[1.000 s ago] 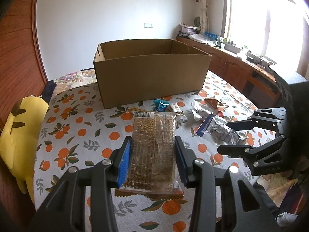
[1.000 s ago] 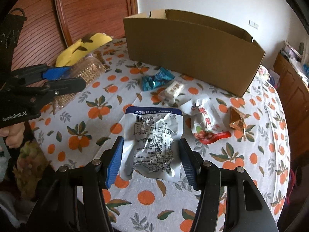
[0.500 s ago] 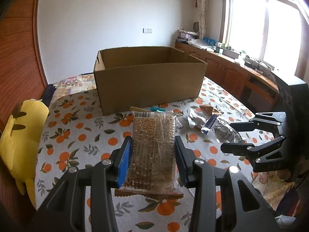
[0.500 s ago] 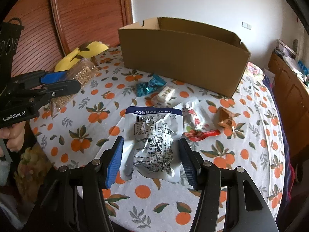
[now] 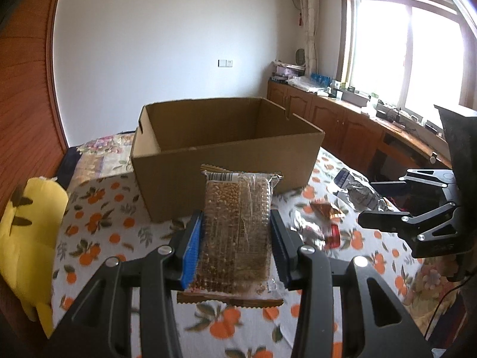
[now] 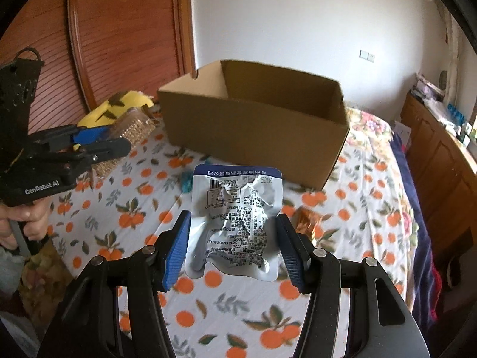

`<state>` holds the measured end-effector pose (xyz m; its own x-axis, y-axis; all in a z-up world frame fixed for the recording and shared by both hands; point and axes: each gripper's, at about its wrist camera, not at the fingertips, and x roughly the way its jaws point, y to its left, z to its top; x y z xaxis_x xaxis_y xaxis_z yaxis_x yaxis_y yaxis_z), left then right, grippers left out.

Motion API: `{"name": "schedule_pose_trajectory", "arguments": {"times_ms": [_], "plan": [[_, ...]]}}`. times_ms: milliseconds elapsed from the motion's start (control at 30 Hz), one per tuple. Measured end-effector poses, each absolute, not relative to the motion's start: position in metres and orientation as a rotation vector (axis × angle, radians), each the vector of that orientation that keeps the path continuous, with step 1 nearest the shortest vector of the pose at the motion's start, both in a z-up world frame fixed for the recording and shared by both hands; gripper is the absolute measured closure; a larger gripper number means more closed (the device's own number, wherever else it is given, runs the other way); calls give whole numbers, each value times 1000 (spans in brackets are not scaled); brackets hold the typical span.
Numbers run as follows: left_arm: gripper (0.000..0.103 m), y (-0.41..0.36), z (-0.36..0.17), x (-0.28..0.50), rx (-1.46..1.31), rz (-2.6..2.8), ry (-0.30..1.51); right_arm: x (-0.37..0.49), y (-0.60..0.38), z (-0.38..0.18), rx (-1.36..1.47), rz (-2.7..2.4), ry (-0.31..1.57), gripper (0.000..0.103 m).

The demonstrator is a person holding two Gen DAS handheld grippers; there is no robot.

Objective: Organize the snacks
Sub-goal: 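Carry the granola bar and silver pouch with both tools over the box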

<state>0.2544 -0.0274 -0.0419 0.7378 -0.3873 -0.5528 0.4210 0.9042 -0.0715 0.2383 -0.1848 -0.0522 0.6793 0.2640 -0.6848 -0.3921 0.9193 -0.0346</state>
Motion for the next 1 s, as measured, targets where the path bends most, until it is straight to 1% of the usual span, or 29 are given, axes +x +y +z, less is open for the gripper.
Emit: {"name": "schedule_pose_trajectory", "arguments": {"times_ms": [667, 1000], "plan": [[61, -45, -3, 358, 77, -471, 490, 341, -191, -13, -203, 369, 630, 45], [61, -41, 5, 400, 38, -461, 467, 379, -171, -17, -234, 369, 622, 45]]}}
